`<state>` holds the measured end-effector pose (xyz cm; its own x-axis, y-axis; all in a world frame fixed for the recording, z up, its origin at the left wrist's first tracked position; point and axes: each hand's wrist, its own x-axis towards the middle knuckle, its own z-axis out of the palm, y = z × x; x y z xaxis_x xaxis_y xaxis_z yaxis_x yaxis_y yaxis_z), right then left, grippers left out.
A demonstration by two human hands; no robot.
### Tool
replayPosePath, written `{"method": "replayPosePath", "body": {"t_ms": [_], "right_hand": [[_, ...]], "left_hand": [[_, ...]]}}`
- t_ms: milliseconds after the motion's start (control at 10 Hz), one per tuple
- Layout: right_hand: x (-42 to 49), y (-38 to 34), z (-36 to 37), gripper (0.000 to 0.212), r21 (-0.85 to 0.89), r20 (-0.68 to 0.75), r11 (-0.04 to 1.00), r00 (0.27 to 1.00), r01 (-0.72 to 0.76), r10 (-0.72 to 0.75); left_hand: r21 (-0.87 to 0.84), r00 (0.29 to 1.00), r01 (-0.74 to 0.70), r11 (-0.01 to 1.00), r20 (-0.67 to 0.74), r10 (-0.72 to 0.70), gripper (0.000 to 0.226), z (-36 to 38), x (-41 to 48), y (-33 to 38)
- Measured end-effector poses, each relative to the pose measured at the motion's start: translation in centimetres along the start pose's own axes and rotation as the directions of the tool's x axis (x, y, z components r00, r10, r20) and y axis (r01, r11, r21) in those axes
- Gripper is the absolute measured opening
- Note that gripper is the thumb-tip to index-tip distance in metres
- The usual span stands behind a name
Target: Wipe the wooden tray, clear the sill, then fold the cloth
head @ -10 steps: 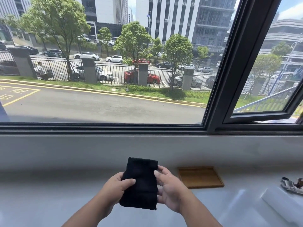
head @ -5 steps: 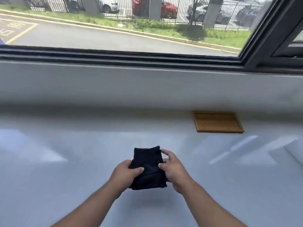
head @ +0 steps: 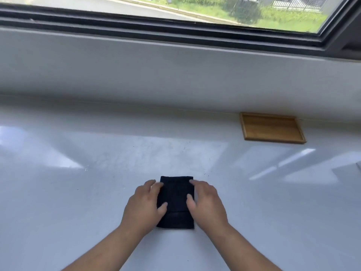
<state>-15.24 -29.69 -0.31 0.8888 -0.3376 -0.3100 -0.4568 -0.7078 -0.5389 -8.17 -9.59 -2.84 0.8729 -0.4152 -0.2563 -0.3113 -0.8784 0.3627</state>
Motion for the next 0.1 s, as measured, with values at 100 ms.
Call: {"method": "replayPosePath", "body": {"t_ms": [100], "right_hand": [[-0.66, -0.33, 0.11, 0.062, -0.063, 0.254, 0.996, 0.966, 0.071, -0.053]], "left_hand": [[0.055, 0.977, -0.036, 0.998, 0.21, 0.024, 0.083, -0.65, -0.2, 0.7]]}}
